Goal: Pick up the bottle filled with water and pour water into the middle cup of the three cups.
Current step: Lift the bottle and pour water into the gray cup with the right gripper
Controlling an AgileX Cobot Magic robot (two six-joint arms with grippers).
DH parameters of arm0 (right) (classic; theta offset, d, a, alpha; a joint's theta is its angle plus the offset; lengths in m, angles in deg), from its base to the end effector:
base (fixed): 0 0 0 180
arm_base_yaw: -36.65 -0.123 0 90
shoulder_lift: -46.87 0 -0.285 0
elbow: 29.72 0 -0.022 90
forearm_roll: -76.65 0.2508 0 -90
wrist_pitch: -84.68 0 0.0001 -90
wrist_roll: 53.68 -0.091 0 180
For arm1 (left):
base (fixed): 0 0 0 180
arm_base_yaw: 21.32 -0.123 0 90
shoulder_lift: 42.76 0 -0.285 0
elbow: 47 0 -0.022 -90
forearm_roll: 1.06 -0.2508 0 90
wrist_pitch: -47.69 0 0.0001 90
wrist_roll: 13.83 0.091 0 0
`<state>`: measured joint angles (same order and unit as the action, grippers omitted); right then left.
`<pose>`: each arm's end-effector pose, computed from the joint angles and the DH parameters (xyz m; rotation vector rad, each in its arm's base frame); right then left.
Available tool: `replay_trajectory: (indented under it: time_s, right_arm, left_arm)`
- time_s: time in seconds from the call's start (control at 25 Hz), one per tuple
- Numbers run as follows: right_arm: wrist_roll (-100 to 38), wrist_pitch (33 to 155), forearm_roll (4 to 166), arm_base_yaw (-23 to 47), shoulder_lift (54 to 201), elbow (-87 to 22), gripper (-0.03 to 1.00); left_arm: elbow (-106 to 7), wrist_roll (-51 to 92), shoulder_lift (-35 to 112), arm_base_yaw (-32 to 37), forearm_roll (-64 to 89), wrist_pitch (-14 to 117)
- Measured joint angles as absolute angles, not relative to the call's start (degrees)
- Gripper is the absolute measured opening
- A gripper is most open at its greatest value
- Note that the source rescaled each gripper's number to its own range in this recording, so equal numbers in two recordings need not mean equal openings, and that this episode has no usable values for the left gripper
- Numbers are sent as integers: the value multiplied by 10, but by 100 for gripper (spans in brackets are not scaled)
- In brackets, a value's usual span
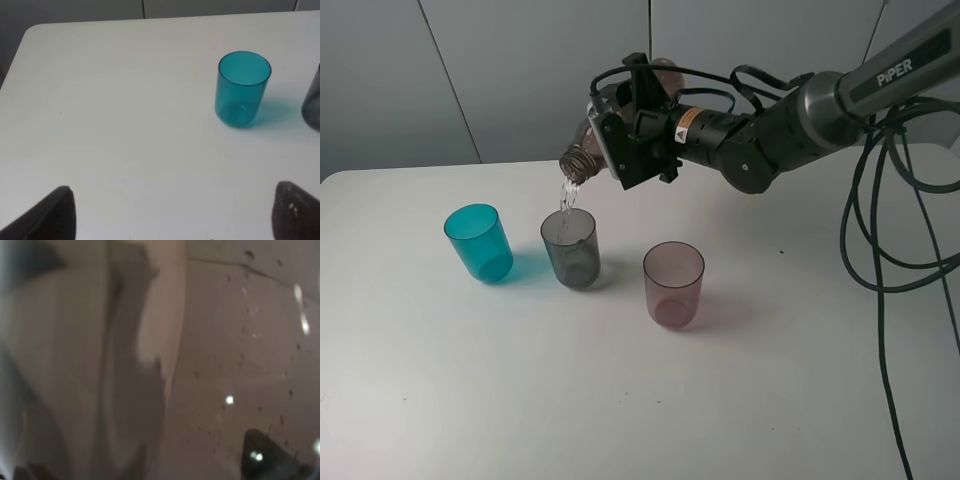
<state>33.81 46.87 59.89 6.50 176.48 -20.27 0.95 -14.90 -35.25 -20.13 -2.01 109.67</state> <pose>0.3811 0.2400 0.1481 -1.7282 0.6425 -0.7214 -0.0077 0.0015 0.2786 0.0010 2.0496 -0.0047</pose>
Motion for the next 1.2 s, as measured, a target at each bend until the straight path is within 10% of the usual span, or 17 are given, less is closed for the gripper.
replay_trajectory:
  time_s: [1.2]
  right_arm:
    - [421, 443, 598, 65, 1765, -206, 4]
  left_arm:
    - [10, -151, -353, -201, -20, 1097]
